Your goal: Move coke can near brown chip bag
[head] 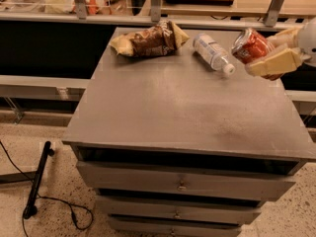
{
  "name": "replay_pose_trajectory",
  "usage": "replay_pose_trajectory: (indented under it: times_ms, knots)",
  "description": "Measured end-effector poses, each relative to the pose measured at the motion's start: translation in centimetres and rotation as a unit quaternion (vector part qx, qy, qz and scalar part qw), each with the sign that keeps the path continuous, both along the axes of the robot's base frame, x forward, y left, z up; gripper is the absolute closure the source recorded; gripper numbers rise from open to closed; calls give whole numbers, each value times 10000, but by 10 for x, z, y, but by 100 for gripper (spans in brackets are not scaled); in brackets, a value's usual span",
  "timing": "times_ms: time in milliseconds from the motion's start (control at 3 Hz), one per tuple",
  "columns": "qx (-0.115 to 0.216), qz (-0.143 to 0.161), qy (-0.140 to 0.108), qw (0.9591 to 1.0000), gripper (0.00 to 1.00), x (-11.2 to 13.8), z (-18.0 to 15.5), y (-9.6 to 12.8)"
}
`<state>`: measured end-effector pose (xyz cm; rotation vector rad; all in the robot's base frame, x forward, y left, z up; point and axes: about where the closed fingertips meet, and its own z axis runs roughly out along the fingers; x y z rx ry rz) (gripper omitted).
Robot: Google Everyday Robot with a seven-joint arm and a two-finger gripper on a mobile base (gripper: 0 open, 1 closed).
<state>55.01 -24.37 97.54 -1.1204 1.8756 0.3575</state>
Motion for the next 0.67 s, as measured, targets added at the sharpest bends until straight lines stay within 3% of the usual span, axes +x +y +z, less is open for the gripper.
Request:
replay_pose_trajectory:
  times_ms: [333, 667]
  knots:
    - [186, -678, 224, 9973, 100, -9, -15, 7]
    - [361, -1117, 287, 9927, 100, -15, -25, 22]
